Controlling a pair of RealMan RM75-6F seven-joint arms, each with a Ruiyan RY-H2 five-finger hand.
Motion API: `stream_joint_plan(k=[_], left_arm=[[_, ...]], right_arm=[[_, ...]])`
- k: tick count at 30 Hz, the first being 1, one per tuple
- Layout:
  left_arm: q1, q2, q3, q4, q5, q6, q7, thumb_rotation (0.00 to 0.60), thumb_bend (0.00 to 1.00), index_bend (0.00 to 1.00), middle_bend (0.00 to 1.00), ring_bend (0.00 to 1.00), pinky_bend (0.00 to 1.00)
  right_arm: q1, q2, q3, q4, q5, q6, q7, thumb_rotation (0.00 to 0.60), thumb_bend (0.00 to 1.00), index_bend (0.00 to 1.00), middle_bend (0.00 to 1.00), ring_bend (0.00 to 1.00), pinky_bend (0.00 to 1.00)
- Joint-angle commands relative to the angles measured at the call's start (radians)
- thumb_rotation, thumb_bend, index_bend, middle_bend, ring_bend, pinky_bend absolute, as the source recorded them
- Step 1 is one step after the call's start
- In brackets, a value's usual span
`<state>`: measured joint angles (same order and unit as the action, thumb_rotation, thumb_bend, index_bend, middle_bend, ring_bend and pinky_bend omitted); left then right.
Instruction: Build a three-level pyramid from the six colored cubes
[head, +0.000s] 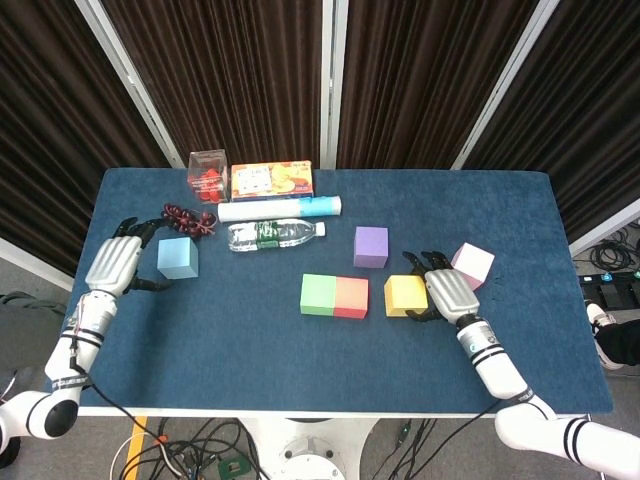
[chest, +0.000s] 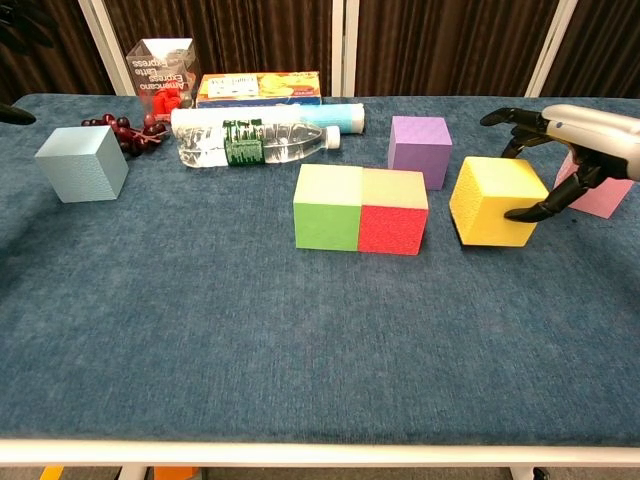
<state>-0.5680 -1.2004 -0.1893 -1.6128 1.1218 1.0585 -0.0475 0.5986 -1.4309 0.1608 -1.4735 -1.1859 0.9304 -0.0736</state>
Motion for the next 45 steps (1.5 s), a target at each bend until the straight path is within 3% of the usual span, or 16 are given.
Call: stream_joint_plan(k=[1, 20, 45], left_arm=[[0.002, 0.000, -0.003, 0.002, 0.002, -0.001, -0.005, 0.600, 0.11, 0.15, 0.16, 0.16, 0.07], [0.025, -0.001, -0.009, 0.028, 0.032, -0.001, -0.050, 0.600, 0.11, 0.15, 0.16, 0.16, 0.07], [0.035, -0.006, -0.018, 0.047, 0.050, -0.010, -0.076, 0.600, 0.11, 0.15, 0.16, 0.16, 0.07]], right_arm=[[0.014, -0.018, 0.008, -0.004, 0.024, -0.010, -0.027, 0.600, 0.15, 0.00, 0.41, 0.05, 0.00], [0.052, -0.076, 0.020, -0.022, 0.104, -0.006, -0.133, 0.600, 0.15, 0.00, 0.40, 0.05, 0.00], [0.072, -0.096, 0.017, -0.008, 0.122, 0.000, -0.166, 0.600, 0.15, 0.00, 0.39, 0.05, 0.00]])
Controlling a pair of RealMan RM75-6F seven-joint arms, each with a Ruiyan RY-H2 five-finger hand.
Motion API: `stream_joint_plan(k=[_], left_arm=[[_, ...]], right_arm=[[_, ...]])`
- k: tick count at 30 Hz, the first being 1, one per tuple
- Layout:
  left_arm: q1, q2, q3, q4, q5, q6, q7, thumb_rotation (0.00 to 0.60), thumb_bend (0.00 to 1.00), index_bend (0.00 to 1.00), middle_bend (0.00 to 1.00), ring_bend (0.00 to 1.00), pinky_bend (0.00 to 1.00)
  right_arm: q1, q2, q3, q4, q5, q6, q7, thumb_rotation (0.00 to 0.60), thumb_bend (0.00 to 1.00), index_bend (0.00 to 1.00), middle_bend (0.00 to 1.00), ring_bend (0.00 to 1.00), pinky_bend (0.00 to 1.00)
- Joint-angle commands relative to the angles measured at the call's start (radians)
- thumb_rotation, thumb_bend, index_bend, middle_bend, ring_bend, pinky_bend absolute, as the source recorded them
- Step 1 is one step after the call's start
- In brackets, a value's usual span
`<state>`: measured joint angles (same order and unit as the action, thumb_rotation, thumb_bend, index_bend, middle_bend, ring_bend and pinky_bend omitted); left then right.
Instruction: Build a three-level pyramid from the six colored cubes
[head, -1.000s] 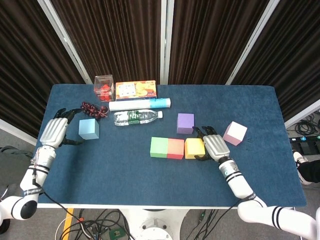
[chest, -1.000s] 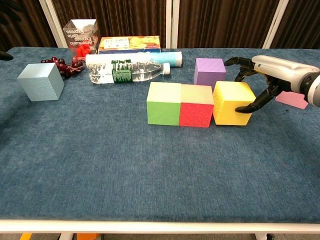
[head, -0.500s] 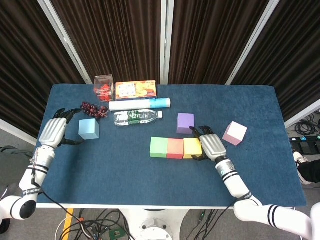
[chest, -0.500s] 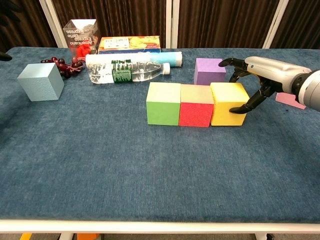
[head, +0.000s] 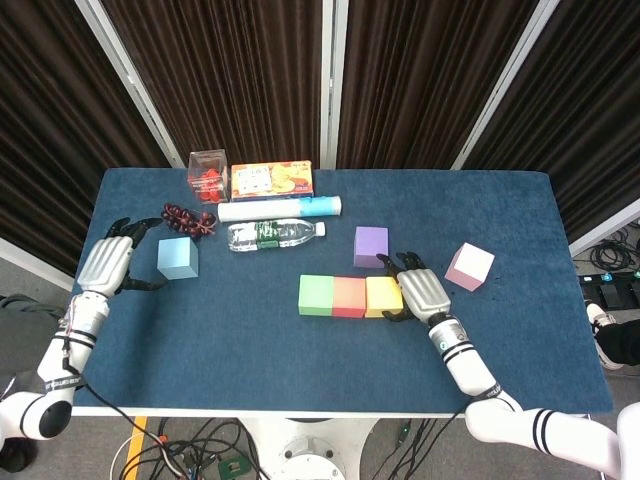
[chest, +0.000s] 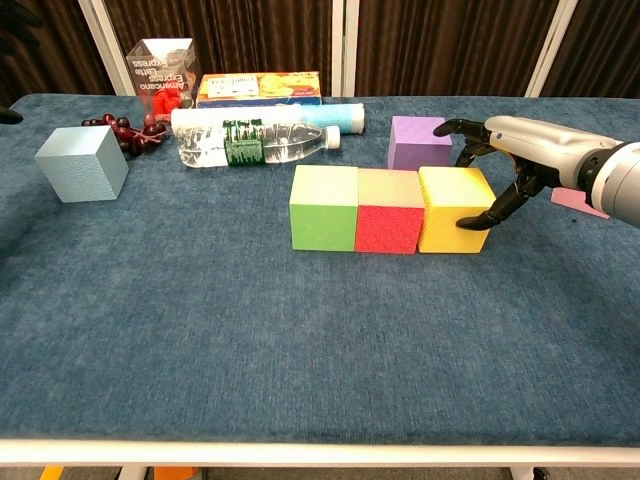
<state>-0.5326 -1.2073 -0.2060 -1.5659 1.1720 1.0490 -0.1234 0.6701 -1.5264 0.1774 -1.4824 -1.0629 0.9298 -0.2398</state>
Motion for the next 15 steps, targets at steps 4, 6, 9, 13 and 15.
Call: stream_joint_plan(k=[4, 6, 9, 13, 15], left_arm=[[-0.001, 0.000, -0.004, 0.001, -0.002, -0.004, -0.001, 0.600, 0.11, 0.15, 0.16, 0.16, 0.07], [0.000, 0.000, -0.004, 0.001, -0.003, -0.004, -0.001, 0.600, 0.11, 0.15, 0.16, 0.16, 0.07], [0.000, -0.001, -0.005, 0.004, -0.004, -0.007, -0.003, 0.600, 0.11, 0.15, 0.16, 0.16, 0.07], [0.000, -0.004, -0.005, 0.008, -0.001, -0.008, -0.006, 0.600, 0.11, 0.15, 0.16, 0.16, 0.07], [0.000, -0.003, -0.007, 0.009, 0.000, -0.008, -0.009, 0.600, 0.11, 0.15, 0.16, 0.16, 0.07]], right_arm=[[0.005, -0.004, 0.002, 0.001, -0.002, 0.000, -0.001, 0.600, 0.15, 0.00, 0.39, 0.05, 0.00], [0.007, -0.006, 0.002, 0.002, -0.001, -0.003, 0.000, 0.600, 0.15, 0.00, 0.39, 0.05, 0.00], [0.010, -0.006, 0.001, 0.002, 0.002, -0.007, -0.003, 0.600, 0.15, 0.00, 0.39, 0.05, 0.00], [0.010, -0.003, -0.002, -0.002, 0.005, -0.011, -0.002, 0.600, 0.15, 0.00, 0.35, 0.05, 0.00], [0.010, -0.002, -0.003, -0.004, 0.004, -0.011, 0.000, 0.600, 0.15, 0.00, 0.33, 0.04, 0.00]])
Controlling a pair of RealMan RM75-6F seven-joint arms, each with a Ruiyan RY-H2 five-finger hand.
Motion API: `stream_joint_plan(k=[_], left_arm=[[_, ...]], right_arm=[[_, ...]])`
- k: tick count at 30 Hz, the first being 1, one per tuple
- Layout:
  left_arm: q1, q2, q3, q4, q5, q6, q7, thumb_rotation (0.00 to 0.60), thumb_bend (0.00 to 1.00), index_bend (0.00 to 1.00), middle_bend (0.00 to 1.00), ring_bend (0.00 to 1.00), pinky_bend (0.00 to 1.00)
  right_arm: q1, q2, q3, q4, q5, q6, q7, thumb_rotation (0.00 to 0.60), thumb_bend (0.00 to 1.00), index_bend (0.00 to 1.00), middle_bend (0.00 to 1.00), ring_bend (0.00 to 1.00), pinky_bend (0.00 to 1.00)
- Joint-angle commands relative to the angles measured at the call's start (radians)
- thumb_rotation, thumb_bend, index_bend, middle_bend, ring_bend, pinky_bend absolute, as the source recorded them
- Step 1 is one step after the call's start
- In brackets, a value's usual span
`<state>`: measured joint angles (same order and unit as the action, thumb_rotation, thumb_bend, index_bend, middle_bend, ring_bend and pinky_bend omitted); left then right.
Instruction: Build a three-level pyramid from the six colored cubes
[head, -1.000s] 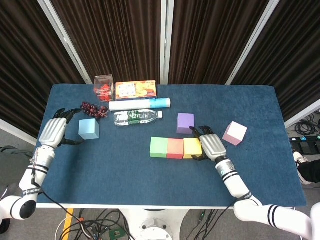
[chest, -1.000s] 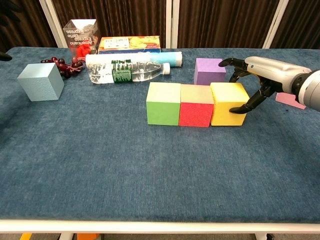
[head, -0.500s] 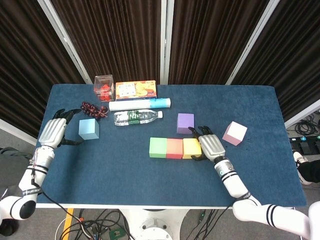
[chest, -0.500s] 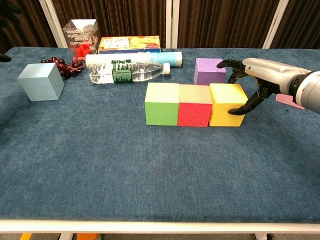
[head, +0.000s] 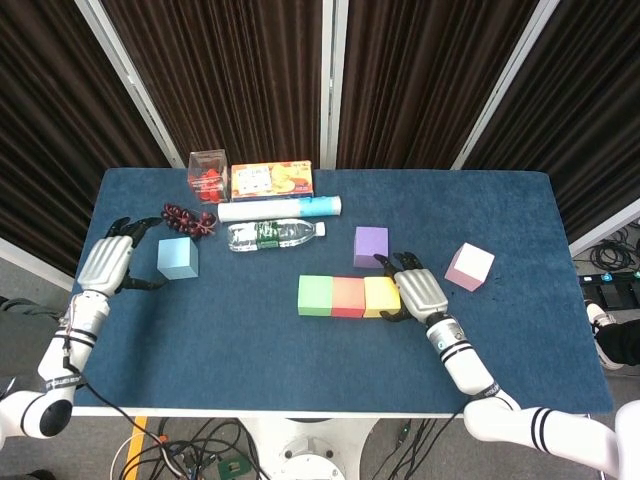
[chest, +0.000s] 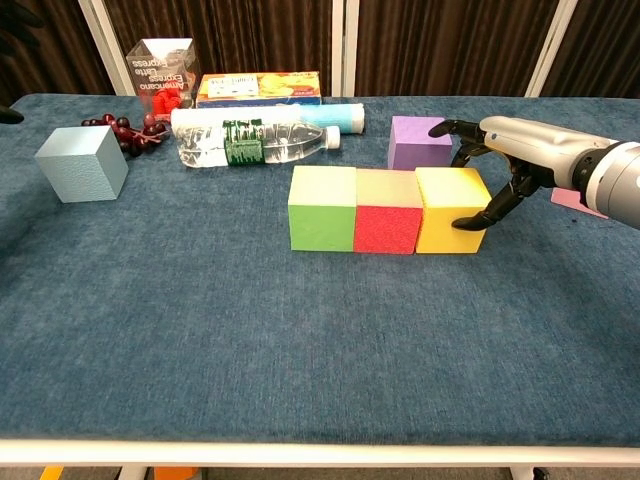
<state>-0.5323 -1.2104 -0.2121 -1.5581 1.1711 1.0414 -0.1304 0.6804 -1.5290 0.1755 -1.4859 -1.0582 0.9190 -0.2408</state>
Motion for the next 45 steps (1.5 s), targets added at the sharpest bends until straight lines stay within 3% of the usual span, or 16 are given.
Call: stream_joint_plan(k=[1, 10, 19, 25, 33, 39, 45], left_arm=[[0.000, 0.000, -0.001, 0.002, 0.001, -0.001, -0.002, 0.600, 0.11, 0.15, 0.16, 0.16, 0.07], [0.003, 0.000, -0.003, 0.003, 0.004, 0.002, -0.002, 0.600, 0.11, 0.15, 0.16, 0.16, 0.07], [0.000, 0.008, -0.002, -0.004, 0.012, -0.002, 0.006, 0.600, 0.11, 0.15, 0.16, 0.14, 0.07], [-0.004, 0.024, 0.000, -0.012, 0.016, -0.017, 0.007, 0.600, 0.11, 0.15, 0.16, 0.14, 0.07], [-0.033, 0.033, 0.027, 0.047, 0.047, -0.092, 0.002, 0.600, 0.11, 0.15, 0.16, 0.14, 0.07], [-0.084, -0.002, 0.036, 0.144, 0.007, -0.192, 0.043, 0.600, 0.11, 0.15, 0.15, 0.13, 0.07], [-0.141, -0.050, 0.029, 0.234, -0.053, -0.284, 0.078, 0.600, 0.11, 0.15, 0.07, 0.06, 0.07]], right_arm=[[0.001, 0.002, -0.002, -0.002, -0.001, -0.003, 0.002, 0.600, 0.14, 0.00, 0.31, 0.04, 0.00], [0.004, 0.006, -0.006, -0.007, -0.002, -0.010, 0.007, 0.600, 0.12, 0.00, 0.26, 0.02, 0.00], [-0.009, 0.049, -0.014, -0.065, -0.007, -0.004, 0.015, 0.600, 0.09, 0.00, 0.09, 0.00, 0.00], [-0.042, 0.154, -0.009, -0.178, -0.047, 0.040, 0.047, 0.600, 0.09, 0.00, 0.07, 0.00, 0.00], [-0.149, 0.401, 0.004, -0.347, -0.141, 0.185, 0.115, 0.600, 0.09, 0.00, 0.08, 0.00, 0.00], [-0.211, 0.517, 0.009, -0.367, -0.165, 0.236, 0.192, 0.600, 0.10, 0.00, 0.08, 0.00, 0.00], [-0.234, 0.543, 0.013, -0.350, -0.180, 0.247, 0.255, 0.600, 0.10, 0.00, 0.08, 0.00, 0.00]])
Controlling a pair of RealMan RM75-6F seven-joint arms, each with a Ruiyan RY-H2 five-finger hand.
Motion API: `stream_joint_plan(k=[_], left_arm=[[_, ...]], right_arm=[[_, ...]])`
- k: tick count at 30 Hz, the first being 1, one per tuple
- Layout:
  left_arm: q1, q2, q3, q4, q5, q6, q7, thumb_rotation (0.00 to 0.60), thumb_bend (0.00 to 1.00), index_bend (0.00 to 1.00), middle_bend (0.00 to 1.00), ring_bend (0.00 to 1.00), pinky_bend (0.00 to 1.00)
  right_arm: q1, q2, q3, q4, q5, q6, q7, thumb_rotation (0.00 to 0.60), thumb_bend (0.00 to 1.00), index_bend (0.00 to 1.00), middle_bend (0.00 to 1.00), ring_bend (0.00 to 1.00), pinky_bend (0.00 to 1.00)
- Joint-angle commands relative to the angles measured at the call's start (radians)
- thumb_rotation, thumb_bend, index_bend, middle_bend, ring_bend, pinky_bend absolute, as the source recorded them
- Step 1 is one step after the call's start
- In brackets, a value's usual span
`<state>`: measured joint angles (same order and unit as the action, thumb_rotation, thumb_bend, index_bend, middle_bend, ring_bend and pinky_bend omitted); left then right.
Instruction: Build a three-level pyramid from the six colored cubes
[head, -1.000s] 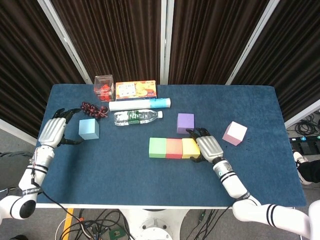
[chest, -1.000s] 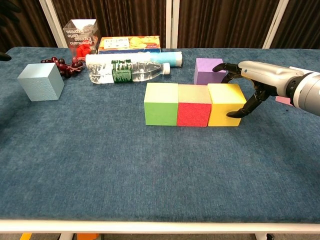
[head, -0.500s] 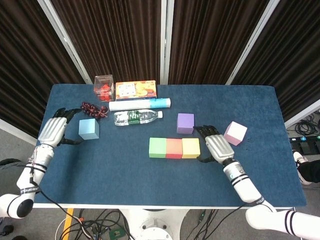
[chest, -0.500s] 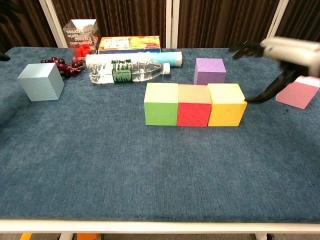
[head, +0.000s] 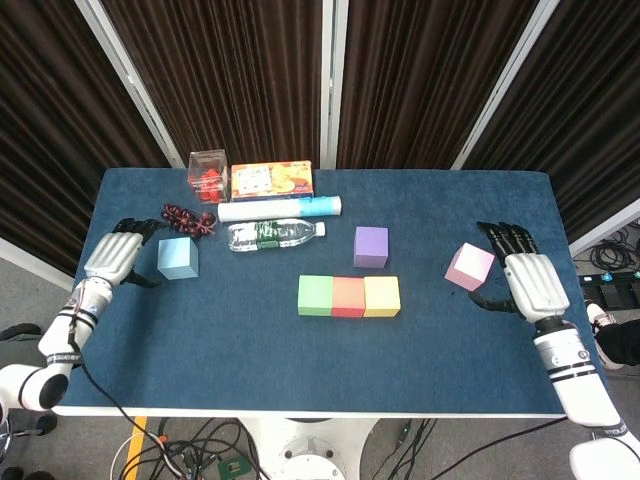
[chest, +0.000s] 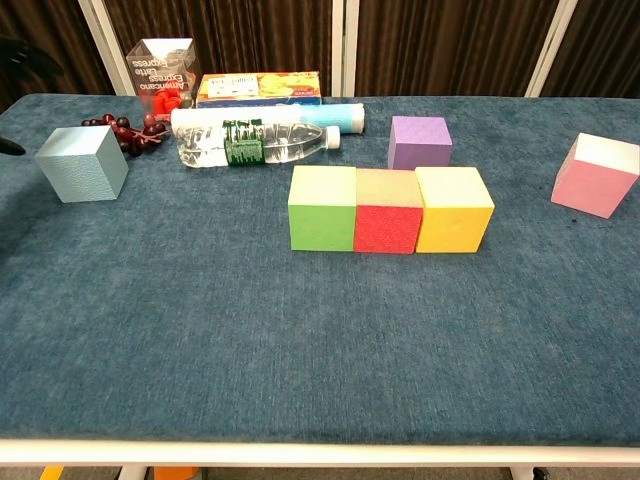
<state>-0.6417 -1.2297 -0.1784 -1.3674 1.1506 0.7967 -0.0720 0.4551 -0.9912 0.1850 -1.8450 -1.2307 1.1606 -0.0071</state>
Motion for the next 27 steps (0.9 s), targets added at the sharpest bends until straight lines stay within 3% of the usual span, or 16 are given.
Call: stream_joint_plan(k=[1, 15, 27], left_arm=[[-0.039, -0.036, -0.006, 0.053, -0.033, -0.048, 0.018, 0.600, 0.11, 0.15, 0.07, 0.05, 0.07], [-0.103, -0.108, 0.039, 0.202, 0.079, -0.155, -0.058, 0.600, 0.11, 0.14, 0.06, 0.04, 0.06], [-0.126, -0.178, 0.063, 0.345, 0.155, -0.165, -0.144, 0.600, 0.11, 0.16, 0.15, 0.04, 0.06]], right_arm=[[-0.009, 0.005, 0.004, 0.013, -0.009, 0.003, 0.028, 0.600, 0.10, 0.00, 0.08, 0.00, 0.00], [-0.002, -0.016, 0.007, 0.045, -0.010, -0.028, 0.047, 0.600, 0.10, 0.00, 0.09, 0.00, 0.00], [-0.009, -0.025, 0.012, 0.052, -0.001, -0.026, 0.047, 0.600, 0.10, 0.00, 0.09, 0.00, 0.00]])
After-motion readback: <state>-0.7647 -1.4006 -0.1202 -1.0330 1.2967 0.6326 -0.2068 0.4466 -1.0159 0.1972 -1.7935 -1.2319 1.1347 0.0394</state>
